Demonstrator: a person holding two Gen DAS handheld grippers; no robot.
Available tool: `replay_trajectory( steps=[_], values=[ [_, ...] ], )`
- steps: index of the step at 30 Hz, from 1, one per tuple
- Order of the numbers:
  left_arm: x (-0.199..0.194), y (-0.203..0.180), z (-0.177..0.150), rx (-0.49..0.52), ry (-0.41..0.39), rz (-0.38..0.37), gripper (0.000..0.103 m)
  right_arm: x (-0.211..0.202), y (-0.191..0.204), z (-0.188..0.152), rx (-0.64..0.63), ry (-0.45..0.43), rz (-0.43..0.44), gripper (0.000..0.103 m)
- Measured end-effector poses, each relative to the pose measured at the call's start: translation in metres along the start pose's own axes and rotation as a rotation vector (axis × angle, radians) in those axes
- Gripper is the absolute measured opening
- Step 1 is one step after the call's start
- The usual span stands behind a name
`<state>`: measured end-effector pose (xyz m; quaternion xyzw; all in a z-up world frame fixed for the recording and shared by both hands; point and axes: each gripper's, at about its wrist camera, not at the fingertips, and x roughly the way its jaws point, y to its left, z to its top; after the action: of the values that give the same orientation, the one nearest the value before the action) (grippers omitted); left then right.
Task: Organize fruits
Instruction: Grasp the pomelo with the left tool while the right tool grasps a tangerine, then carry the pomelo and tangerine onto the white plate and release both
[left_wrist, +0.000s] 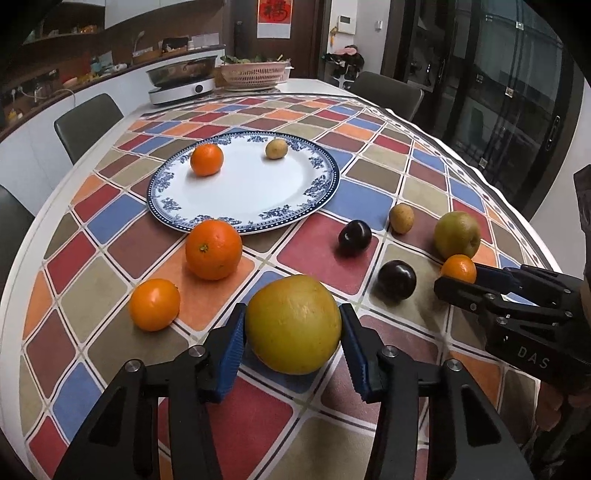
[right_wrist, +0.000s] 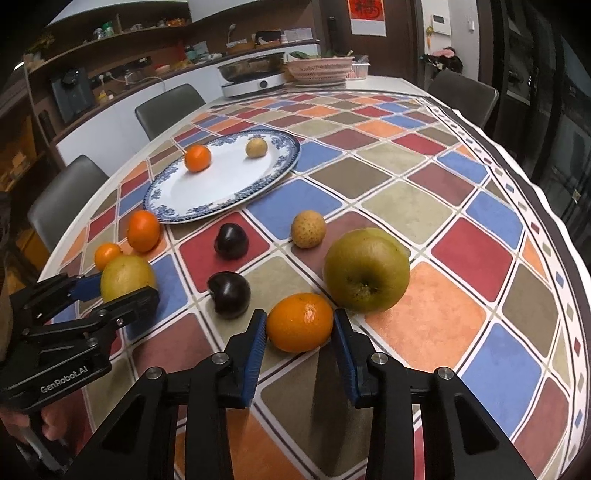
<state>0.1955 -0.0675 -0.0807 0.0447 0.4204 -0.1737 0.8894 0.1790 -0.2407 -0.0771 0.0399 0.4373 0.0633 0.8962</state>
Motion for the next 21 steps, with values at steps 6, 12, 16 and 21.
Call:
replay_trajectory(
  steps=[6, 12, 16, 21],
  values=[
    [-0.019, 0.0, -0.001, -0.01, -0.029, -0.002, 0.048, -0.017, 0.01, 0.003, -0.025, -0.03, 0.021, 0.037],
    [-0.042, 0.0, 0.0, -0.021, -0.067, -0.01, 0.048, -0.036, 0.023, 0.008, -0.06, -0.068, 0.039, 0.037],
    [-0.058, 0.001, 0.003, -0.021, -0.098, -0.011, 0.048, -0.05, 0.029, 0.013, -0.069, -0.088, 0.067, 0.037],
    [-0.07, 0.003, 0.009, -0.024, -0.132, -0.011, 0.048, -0.061, 0.038, 0.021, -0.087, -0.111, 0.096, 0.037]
  ],
)
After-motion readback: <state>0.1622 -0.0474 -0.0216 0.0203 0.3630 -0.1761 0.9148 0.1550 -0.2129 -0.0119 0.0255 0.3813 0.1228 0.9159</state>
